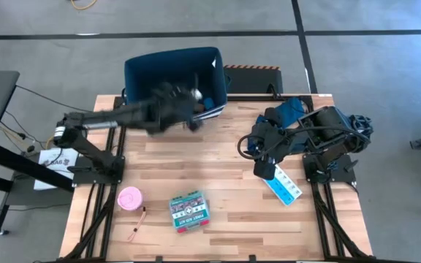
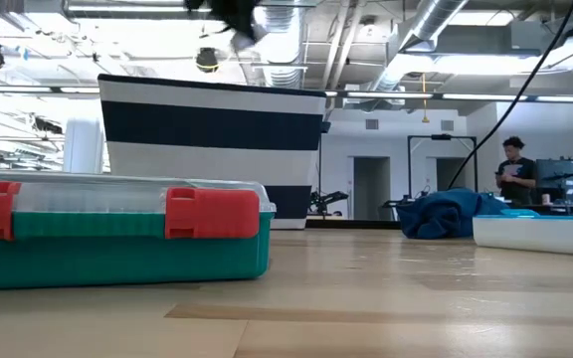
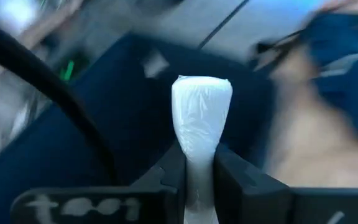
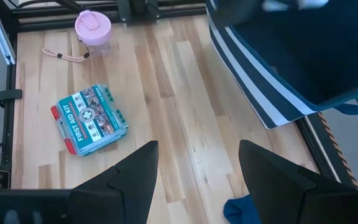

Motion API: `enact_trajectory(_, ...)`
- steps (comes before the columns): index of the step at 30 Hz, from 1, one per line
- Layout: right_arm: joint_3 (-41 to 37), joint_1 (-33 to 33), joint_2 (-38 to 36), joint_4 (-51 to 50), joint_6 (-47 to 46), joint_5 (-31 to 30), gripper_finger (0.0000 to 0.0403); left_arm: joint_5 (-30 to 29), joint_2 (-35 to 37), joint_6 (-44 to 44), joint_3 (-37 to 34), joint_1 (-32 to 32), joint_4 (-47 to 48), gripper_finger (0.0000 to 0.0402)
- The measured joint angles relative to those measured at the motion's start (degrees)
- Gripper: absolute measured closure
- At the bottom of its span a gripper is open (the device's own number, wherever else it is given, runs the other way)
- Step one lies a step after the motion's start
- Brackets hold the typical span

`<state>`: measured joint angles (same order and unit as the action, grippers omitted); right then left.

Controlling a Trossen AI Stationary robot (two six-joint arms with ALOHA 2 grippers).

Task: Pick & place medical supplies in basket/bin
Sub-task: Put the rolled white gauze into the blue bin, then put the blue first aid box into the blue bin

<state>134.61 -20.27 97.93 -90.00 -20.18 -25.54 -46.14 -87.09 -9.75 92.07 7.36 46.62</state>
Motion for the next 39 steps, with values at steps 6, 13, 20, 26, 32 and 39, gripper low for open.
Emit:
enact_trajectory(6, 0.0, 0.0, 0.0, 0.0, 0.0, 0.0, 0.0187, 12.8, -0.3, -9.2, -5.8, 17.1, 5.1, 0.0354)
enact_trajectory(13, 0.0, 0.1, 0.0, 0.0, 1.7, 0.0, 0.0187, 20.2, -0.3, -9.4, -12.5, 25.7, 2.1, 0.033)
enact_trajectory(20, 0.0, 0.2, 0.0, 0.0, 2.6, 0.0, 0.0187, 21.9, -0.3, -8.7, -16.0, 28.3, 1.7, 0.0293)
enact_trajectory(26, 0.0, 0.1, 0.0, 0.0, 2.6, 0.0, 0.0187, 22.6, -1.1, -8.7, -18.1, 28.9, -0.4, 0.0258)
enact_trajectory(32, 0.0, 0.1, 0.0, 0.0, 2.6, 0.0, 0.0187, 22.1, -1.2, -8.7, -19.8, 28.9, -2.3, 0.0234)
enact_trajectory(39, 0.0, 0.2, 0.0, 0.0, 2.6, 0.0, 0.0187, 25.7, -1.2, -9.3, -12.7, 28.8, 1.0, 0.0235)
